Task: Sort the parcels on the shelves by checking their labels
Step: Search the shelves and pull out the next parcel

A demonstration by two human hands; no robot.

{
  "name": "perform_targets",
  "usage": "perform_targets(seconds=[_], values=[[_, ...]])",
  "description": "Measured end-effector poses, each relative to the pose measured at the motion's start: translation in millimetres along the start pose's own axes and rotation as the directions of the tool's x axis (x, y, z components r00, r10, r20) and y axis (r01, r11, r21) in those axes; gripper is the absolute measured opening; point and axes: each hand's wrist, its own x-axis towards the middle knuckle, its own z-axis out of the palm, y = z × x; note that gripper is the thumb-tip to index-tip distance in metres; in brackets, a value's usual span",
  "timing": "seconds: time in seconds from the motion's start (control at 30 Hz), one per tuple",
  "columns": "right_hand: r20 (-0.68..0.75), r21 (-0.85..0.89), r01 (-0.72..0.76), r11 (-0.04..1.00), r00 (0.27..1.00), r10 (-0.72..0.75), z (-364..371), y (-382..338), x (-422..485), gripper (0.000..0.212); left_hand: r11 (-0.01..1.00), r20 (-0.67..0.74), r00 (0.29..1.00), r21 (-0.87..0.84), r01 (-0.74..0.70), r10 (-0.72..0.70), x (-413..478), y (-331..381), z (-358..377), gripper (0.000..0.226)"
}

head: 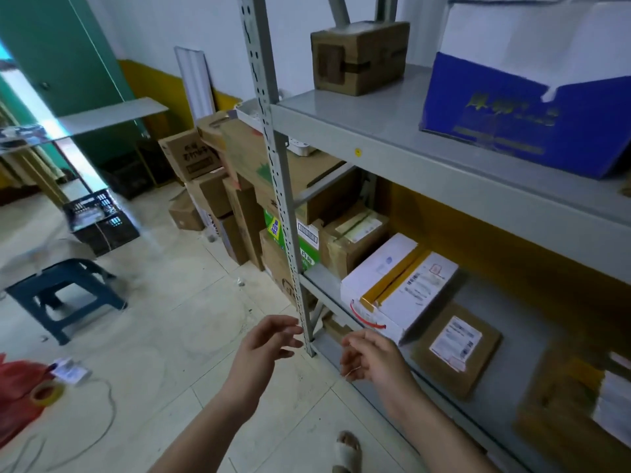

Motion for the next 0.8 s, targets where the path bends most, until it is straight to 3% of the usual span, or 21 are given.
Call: perform_targets(seconds=[0.37, 0.5, 0.6, 0.67, 0.8], values=[[-0.203, 0.098, -0.201, 0.975, 0.955, 0.217, -8.4, -42.2, 217.1, 0.015, 0.977, 0.136, 0.985, 0.202, 0.073, -0.102, 213.9, 28.3, 10.5, 0.019], [-0.314, 0.021, -0.248, 0.969, 0.918, 0.242, -14.3, -51.9, 272.7, 0.037, 0.923, 0.262, 0.959, 0.386, -0.004, -0.106, 305.5, 36.3, 39.8, 0.046], [-0.384, 0.006, -0.271, 0.963, 0.888, 0.252, -2.6, -57.4, 298.8, 0.026, 0.857, 0.338, 0.932, 0.512, -0.064, -0.133, 361.7, 41.3, 60.9, 0.053], [-0.381, 0.062, -0.252, 0.966, 0.888, 0.256, 9.9, -56.5, 308.2, 0.022, 0.852, 0.375, 0.905, 0.522, -0.030, -0.198, 382.7, 42.1, 68.2, 0.052], [-0.419, 0.144, -0.192, 0.971, 0.877, 0.236, 33.7, -46.8, 316.8, 0.046, 0.859, 0.479, 0.843, 0.511, -0.042, -0.244, 399.0, 35.2, 59.7, 0.059]])
